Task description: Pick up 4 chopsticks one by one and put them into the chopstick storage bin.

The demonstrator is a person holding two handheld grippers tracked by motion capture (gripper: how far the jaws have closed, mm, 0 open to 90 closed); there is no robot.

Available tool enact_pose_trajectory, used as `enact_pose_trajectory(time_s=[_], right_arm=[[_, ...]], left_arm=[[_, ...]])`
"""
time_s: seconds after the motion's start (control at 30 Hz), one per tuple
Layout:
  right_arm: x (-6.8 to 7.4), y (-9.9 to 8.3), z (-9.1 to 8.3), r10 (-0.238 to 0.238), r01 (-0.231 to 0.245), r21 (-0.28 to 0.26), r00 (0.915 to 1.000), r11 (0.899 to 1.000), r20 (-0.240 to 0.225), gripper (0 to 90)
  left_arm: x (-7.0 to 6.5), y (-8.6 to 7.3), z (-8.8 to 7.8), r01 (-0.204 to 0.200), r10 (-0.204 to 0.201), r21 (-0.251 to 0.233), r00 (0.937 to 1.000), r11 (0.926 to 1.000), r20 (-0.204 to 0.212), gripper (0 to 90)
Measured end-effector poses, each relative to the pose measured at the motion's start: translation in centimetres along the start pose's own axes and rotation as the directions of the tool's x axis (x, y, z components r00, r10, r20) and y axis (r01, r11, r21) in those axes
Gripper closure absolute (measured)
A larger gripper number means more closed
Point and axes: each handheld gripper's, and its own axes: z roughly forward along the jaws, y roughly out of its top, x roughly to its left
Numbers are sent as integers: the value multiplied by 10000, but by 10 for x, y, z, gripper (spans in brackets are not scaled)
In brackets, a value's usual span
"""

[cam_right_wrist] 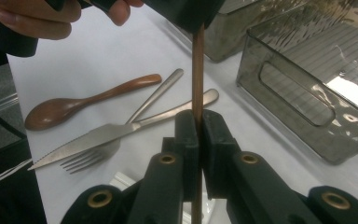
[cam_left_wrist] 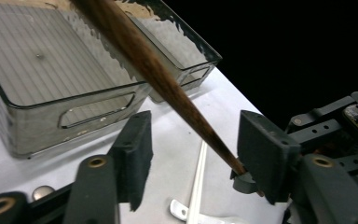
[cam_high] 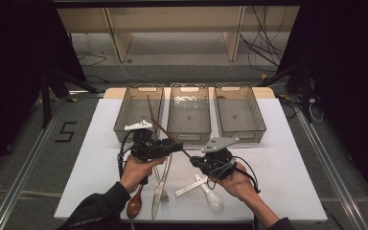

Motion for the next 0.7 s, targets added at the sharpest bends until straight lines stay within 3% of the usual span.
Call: enact_pose_trajectory(time_s=[0.27,0.47,0.57,0.7], right_arm=[[3,1,1,8,-11,-232,9999,9997,-129,865],[4,1,1,20,-26,-308,9998,9995,-192,864],[5,1,2,45,-54,-336,9997,9994,-244,864],[5,0,2,57,-67,-356,9996,9993,-272,861]], left_arm=[[-2,-2,2,99,-106,155,9989,9998,465,596],[1,-2,0,548,-546,-5,9958,9985,735,708],[2,-2,-1,687,-685,4,9936,9976,897,734],[4,-2,-1,1067,-1067,68,9856,9943,1314,777]])
